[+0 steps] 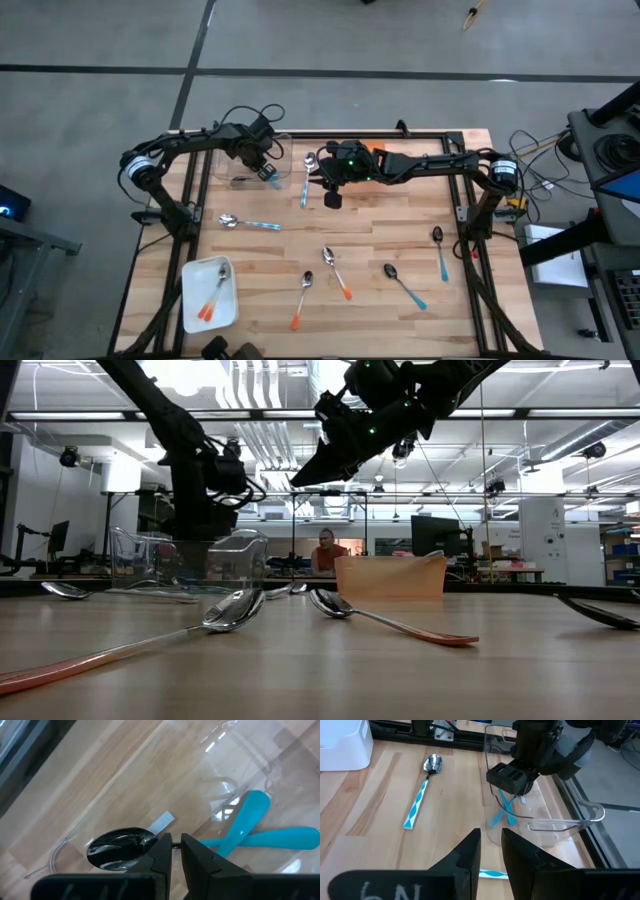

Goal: Sort silverware by color (type)
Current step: Put the blue spoon into the transparent bin

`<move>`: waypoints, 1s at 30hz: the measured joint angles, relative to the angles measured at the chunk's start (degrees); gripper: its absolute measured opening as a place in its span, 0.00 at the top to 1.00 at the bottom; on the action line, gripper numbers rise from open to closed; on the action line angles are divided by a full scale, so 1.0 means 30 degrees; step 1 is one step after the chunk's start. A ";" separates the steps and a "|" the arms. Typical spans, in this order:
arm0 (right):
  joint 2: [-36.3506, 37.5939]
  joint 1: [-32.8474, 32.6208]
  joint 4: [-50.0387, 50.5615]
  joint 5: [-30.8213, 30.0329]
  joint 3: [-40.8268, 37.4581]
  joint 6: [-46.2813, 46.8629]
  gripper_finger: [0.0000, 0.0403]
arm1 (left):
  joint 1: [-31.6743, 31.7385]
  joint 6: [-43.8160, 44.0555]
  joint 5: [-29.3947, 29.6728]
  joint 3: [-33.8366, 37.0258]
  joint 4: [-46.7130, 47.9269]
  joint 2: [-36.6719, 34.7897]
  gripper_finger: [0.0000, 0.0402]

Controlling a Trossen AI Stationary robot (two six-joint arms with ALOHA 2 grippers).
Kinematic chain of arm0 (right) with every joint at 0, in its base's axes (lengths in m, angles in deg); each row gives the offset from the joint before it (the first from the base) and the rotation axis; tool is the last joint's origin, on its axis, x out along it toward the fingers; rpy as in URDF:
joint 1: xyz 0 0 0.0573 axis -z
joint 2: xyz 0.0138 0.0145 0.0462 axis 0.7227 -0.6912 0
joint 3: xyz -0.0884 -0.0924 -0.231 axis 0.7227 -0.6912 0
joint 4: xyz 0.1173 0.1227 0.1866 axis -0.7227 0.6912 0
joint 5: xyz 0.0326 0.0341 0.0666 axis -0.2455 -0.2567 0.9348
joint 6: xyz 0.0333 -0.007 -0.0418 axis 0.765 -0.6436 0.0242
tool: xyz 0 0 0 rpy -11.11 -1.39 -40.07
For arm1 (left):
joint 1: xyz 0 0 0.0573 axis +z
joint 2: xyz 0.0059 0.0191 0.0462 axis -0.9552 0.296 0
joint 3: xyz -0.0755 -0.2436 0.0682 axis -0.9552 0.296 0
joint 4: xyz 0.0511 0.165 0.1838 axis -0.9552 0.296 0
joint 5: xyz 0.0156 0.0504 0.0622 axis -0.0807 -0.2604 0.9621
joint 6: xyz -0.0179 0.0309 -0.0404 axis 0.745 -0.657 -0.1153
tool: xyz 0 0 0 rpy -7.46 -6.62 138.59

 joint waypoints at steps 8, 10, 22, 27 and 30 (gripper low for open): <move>0.0000 0.0000 0.0073 0.0000 -0.0036 0.0185 0.83 | -0.0005 0.0127 0.0002 0.0007 -0.0087 -0.0223 0.94; 0.0000 0.0000 0.0073 0.0000 -0.0051 0.0222 0.83 | -0.0022 0.0339 0.0000 0.0017 -0.0117 -0.0338 0.94; 0.0000 -0.0007 0.0058 0.0000 -0.0051 0.1014 0.83 | -0.0601 0.0630 0.0003 0.0022 -0.1928 -0.2583 0.94; 0.0000 -0.0008 0.0044 0.0000 -0.0051 0.1462 0.83 | -0.1484 0.0915 0.0000 0.0022 -0.2719 -0.3937 0.94; 0.0000 -0.0015 0.0033 0.0000 -0.0051 0.1758 0.83 | -0.2279 0.0933 0.0007 0.0022 -0.3413 -0.4674 0.94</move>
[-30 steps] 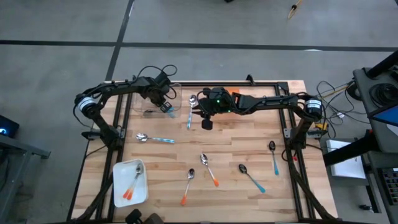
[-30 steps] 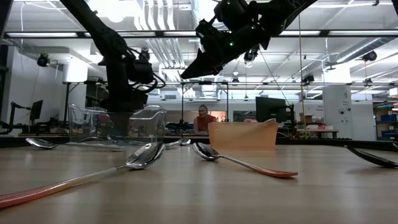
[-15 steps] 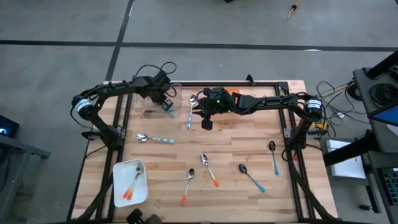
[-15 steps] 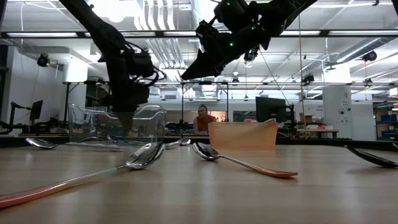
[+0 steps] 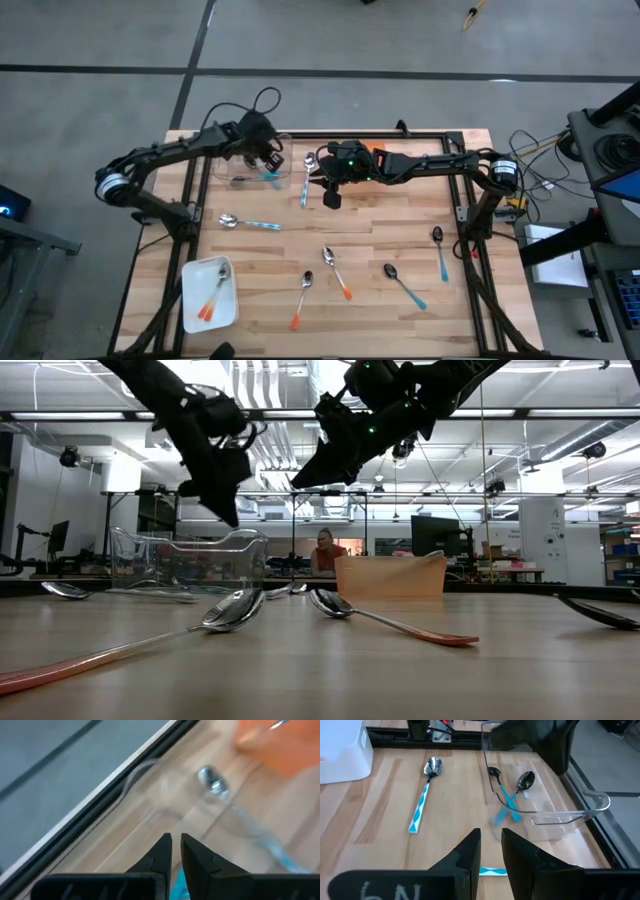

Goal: Sort silverware by color (type)
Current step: Put the blue spoon into the transparent bin

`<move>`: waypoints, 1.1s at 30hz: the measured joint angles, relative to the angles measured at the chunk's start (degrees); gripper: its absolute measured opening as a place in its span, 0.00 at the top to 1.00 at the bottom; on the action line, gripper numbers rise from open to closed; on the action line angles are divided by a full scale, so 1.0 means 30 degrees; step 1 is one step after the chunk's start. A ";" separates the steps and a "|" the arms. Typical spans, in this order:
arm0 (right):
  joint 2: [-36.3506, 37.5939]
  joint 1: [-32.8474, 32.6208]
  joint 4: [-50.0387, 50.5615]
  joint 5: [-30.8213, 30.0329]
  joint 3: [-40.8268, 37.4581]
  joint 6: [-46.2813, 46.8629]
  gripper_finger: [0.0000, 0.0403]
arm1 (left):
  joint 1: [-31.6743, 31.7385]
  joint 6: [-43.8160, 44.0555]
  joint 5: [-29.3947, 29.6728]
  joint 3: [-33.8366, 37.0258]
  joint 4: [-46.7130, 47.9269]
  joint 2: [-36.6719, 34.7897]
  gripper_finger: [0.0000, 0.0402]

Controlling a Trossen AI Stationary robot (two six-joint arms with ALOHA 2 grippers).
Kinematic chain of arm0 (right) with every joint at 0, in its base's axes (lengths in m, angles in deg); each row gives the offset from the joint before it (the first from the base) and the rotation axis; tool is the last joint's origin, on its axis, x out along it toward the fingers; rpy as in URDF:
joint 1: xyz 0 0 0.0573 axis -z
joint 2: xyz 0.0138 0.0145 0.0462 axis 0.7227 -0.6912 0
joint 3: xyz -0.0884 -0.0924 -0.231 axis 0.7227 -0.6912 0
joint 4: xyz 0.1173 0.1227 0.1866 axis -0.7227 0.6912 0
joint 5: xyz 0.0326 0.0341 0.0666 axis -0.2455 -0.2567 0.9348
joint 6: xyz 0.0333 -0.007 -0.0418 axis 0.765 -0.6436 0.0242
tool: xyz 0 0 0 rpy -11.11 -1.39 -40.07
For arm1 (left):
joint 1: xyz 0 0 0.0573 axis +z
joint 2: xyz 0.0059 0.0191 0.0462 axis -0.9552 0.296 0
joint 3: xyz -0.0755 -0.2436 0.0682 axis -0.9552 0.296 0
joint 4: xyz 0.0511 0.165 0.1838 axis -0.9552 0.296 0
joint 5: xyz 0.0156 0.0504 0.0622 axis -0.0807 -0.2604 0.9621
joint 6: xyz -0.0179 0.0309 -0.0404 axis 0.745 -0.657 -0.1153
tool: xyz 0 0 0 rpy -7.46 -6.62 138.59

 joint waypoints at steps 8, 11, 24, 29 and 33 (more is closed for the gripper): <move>0.0000 -0.0001 -0.0115 0.0006 0.0000 0.0634 0.83 | -0.2274 -0.0007 -0.0007 0.0021 -0.0433 -0.1461 0.94; 0.0000 -0.0007 -0.0169 0.0007 0.0000 0.0813 0.83 | -0.3046 -0.0007 -0.0007 0.0029 -0.0422 -0.1974 0.94; 0.0000 -0.0124 -0.0114 0.0007 0.0000 0.1570 0.83 | -0.5956 -0.0012 -0.0007 0.0528 -0.0366 -0.3215 0.94; 0.0000 -0.0131 0.0064 0.0013 0.0000 0.1978 0.83 | -0.6555 -0.0007 -0.0015 0.1558 -0.0335 -0.3685 0.94; 0.0000 -0.0167 0.0214 0.0000 0.0007 0.2164 0.83 | -0.6594 0.0238 -0.0007 0.2427 -0.0256 -0.4279 0.94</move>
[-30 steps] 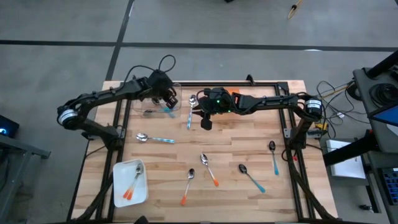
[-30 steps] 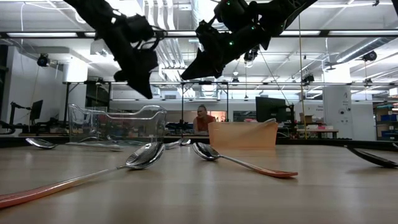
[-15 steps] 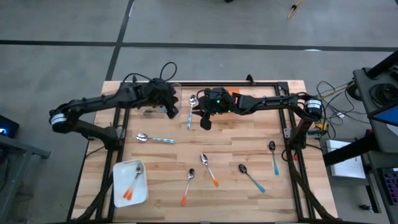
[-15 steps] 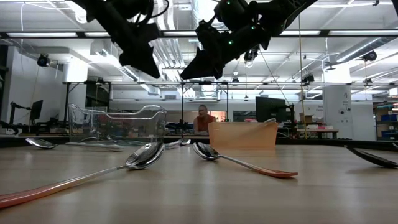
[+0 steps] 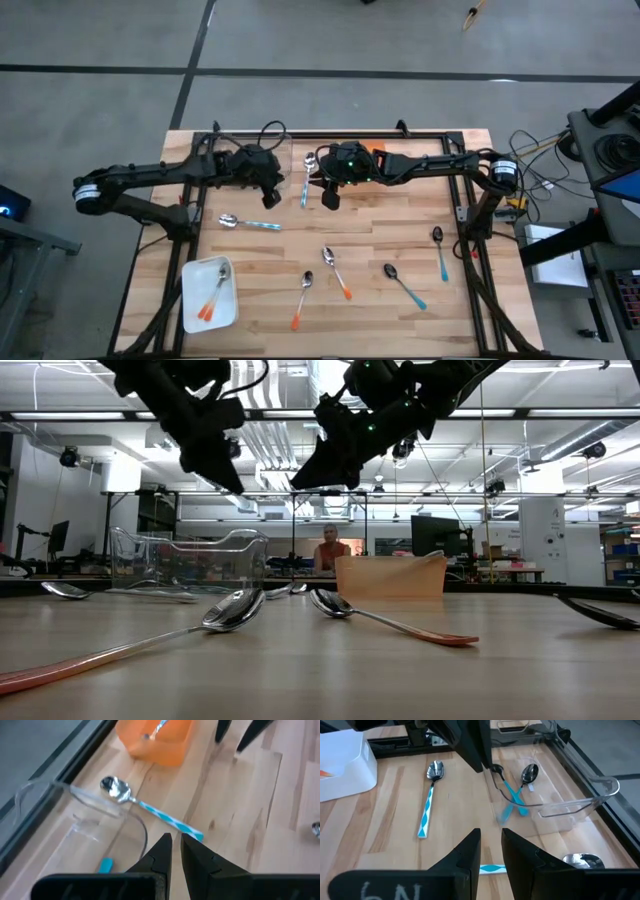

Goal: Sort silverware by color (type)
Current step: Put the blue spoon into the transparent bin

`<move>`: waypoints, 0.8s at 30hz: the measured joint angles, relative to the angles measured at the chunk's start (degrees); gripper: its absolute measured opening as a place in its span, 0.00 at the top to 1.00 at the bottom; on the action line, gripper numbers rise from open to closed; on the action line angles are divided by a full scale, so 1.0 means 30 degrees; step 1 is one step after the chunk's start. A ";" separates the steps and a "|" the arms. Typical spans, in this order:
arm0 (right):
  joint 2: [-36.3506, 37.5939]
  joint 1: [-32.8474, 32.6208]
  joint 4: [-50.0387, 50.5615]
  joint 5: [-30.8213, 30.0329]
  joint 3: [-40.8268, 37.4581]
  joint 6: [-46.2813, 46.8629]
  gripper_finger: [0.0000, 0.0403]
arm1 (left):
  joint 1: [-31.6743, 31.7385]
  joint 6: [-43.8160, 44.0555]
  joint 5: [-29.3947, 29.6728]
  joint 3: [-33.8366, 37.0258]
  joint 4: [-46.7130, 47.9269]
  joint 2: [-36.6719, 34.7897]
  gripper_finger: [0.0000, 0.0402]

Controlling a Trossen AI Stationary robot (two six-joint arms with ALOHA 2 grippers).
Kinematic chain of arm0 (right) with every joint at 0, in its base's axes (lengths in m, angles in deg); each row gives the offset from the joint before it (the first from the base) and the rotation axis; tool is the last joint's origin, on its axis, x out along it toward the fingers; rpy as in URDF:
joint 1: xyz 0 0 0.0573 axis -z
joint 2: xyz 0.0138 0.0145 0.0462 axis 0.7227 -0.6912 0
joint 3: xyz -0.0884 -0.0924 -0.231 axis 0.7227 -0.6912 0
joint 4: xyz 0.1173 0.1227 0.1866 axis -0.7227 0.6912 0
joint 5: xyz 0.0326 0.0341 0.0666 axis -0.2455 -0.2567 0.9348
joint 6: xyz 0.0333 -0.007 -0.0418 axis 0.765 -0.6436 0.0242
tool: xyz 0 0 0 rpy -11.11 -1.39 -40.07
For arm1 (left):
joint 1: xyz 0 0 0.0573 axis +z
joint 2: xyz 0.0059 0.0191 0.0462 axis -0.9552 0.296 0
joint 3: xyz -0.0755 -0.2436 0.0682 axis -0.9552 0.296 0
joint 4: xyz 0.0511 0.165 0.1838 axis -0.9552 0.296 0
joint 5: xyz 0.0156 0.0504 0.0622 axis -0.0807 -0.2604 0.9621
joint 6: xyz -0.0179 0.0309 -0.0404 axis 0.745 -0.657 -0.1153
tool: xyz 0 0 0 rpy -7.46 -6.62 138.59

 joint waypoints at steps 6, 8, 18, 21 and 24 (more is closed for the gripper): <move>0.0000 -0.0015 0.0561 0.0008 0.0015 0.0462 0.83 | 0.0009 0.0000 0.0002 0.1361 0.0147 -0.1303 0.94; 0.0000 -0.0051 0.0691 0.0007 0.0015 0.0503 0.83 | 0.0065 -0.0245 0.0142 0.1639 0.0152 -0.1688 0.94; 0.0000 -0.0062 0.1990 0.0015 0.0015 0.2368 0.83 | 0.0174 -0.1931 0.2439 0.1712 -0.0144 -0.2280 0.94; 0.0000 -0.0125 0.2629 0.0022 0.0015 0.2926 0.83 | 0.0232 -0.1963 0.2521 0.1712 -0.0149 -0.2134 0.94; 0.0000 -0.0220 0.2883 0.0023 0.0015 0.2980 0.83 | 0.0247 -0.1914 0.2521 0.1712 -0.0190 -0.1983 0.94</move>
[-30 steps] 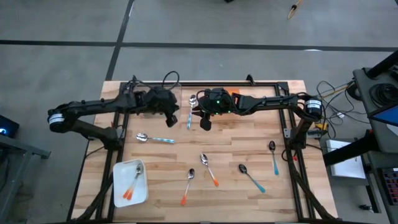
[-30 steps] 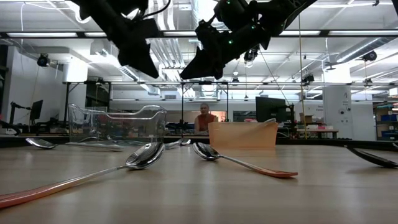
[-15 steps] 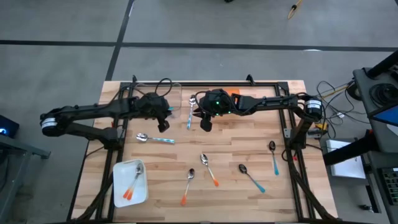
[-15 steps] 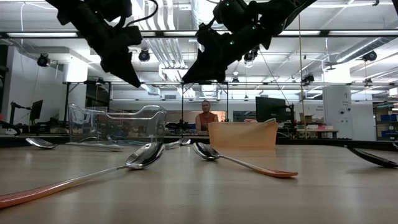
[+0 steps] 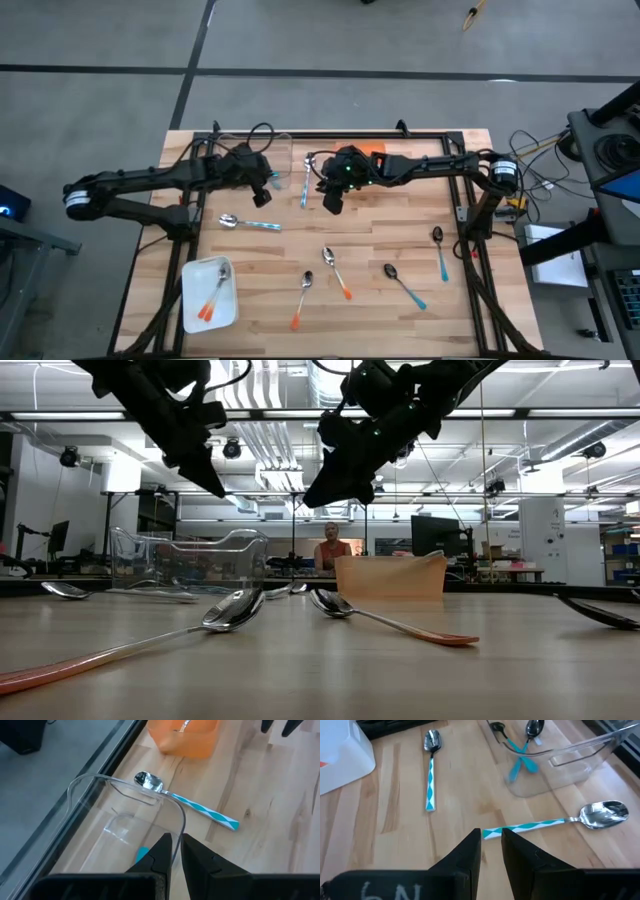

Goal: Sort silverware by color (type)
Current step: Put the blue spoon into the transparent bin

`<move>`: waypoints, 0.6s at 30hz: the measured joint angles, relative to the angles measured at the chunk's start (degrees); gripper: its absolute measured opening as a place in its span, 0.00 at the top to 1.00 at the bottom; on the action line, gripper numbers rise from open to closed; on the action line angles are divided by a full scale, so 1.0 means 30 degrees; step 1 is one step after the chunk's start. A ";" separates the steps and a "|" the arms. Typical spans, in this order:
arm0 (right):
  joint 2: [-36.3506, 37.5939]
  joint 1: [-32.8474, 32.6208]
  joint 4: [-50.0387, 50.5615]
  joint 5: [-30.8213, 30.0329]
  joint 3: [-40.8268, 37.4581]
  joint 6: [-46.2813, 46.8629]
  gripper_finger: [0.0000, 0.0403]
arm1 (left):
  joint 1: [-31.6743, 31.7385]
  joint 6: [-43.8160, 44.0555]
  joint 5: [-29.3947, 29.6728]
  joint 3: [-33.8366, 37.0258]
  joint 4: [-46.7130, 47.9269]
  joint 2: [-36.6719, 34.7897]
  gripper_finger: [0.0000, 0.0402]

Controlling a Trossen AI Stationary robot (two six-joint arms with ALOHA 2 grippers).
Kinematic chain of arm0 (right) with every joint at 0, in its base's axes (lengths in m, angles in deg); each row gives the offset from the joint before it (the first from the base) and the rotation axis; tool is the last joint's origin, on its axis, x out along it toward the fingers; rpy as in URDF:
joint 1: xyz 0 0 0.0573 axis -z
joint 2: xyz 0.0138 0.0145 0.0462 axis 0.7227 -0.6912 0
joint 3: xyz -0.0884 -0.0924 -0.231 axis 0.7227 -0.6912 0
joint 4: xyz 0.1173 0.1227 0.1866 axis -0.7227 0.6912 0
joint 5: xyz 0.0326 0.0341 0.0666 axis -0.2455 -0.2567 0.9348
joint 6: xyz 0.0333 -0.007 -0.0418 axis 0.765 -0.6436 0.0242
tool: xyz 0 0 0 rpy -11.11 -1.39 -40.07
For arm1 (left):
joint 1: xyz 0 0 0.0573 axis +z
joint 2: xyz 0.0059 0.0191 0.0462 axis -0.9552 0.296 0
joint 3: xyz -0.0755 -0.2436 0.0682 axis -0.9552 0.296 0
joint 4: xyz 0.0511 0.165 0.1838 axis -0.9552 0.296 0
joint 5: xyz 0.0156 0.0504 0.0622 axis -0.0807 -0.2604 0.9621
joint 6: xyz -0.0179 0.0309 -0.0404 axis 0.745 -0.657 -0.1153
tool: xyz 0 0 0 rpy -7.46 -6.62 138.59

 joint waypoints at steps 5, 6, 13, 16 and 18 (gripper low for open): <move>0.0006 -0.0211 -0.0048 -0.0001 0.0000 0.0087 0.83 | 0.0000 0.0067 -0.0006 0.0000 -0.0007 0.0176 0.94; 0.0007 -0.0254 -0.0048 -0.0001 0.0000 0.0087 0.83 | 0.0000 0.0073 0.0000 0.0000 -0.0003 0.0178 0.94; 0.0007 -0.0501 -0.0041 0.0000 0.0000 0.0087 0.83 | 0.0000 0.0307 0.0000 0.0000 -0.0005 0.0194 0.94; 0.0007 -0.0509 -0.0041 0.0006 0.0000 0.0093 0.83 | 0.0000 0.0865 -0.0002 0.0000 -0.0006 0.0277 0.94; 0.0007 -0.0509 -0.0052 -0.0001 -0.0018 0.0091 0.83 | -0.0007 0.1266 -0.0002 0.0000 -0.0095 0.0383 0.94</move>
